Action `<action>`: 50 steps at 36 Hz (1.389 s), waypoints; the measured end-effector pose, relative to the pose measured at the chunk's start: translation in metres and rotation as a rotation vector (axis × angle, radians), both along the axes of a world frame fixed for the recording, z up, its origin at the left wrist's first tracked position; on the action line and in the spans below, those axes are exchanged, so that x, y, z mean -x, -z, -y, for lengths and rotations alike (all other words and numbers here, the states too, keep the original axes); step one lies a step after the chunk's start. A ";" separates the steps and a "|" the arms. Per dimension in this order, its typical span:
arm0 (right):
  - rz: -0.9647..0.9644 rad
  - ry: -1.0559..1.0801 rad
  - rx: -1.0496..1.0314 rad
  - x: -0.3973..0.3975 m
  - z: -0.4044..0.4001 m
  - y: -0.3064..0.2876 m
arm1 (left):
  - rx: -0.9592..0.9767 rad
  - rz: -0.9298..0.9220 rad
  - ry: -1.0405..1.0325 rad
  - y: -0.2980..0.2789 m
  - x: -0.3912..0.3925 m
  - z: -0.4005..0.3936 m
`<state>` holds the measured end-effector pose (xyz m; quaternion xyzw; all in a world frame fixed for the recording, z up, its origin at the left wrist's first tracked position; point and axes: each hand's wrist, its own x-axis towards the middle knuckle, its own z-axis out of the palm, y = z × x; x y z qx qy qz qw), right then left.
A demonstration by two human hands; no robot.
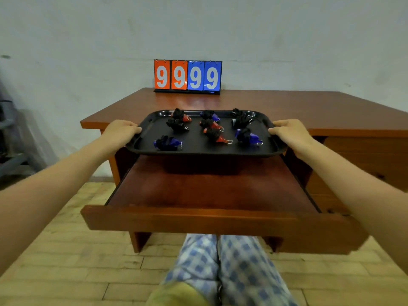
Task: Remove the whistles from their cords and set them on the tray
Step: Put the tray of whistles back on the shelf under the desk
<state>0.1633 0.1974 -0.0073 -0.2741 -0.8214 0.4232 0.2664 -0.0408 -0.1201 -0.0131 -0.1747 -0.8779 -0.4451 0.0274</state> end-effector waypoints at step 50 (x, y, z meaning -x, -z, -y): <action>0.089 -0.091 -0.582 -0.037 -0.002 0.103 | 0.414 -0.302 0.616 0.082 -0.055 -0.009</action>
